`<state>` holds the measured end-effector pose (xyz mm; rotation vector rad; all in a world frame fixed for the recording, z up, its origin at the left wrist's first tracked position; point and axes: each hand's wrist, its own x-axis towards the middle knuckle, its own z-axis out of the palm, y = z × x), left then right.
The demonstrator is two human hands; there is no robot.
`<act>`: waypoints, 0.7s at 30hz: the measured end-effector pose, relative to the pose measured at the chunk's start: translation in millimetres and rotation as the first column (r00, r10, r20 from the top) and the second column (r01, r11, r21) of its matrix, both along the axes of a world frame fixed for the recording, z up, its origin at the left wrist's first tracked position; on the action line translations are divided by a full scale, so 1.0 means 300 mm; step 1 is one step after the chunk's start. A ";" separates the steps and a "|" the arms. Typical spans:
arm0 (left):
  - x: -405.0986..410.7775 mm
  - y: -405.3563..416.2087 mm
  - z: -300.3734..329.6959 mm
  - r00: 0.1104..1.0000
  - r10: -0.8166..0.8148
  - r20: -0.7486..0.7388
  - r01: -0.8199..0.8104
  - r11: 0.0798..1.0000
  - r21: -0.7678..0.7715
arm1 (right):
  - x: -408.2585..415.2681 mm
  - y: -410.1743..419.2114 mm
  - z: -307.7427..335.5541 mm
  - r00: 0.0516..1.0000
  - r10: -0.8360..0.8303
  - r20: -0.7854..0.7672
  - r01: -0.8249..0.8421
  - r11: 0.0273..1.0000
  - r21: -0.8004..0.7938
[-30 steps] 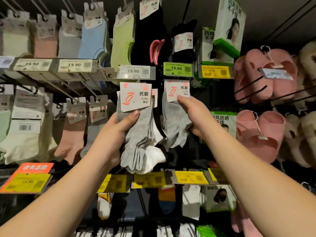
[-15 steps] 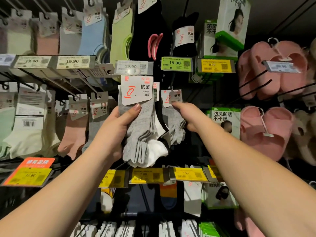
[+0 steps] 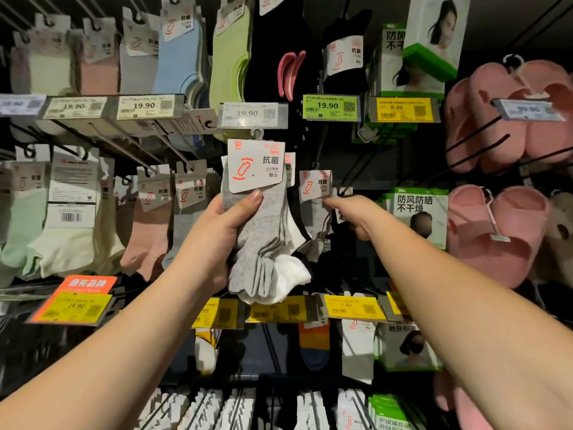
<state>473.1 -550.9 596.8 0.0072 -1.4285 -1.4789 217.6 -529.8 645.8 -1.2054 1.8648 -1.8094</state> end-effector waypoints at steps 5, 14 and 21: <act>0.018 -0.007 0.000 1.000 0.006 0.017 -0.005 0.999 -0.031 | 0.141 0.153 -0.009 0.975 -0.018 -0.220 -0.031 0.975 -0.219; -0.042 -0.005 0.010 1.000 0.019 0.006 -0.018 1.000 -0.022 | 0.373 0.158 -0.094 0.950 0.129 -0.284 -0.200 0.951 -0.237; -0.080 -0.010 0.015 0.986 0.140 0.096 -0.143 0.989 0.026 | 0.349 0.128 -0.103 0.953 0.286 -0.102 -0.304 0.894 -0.328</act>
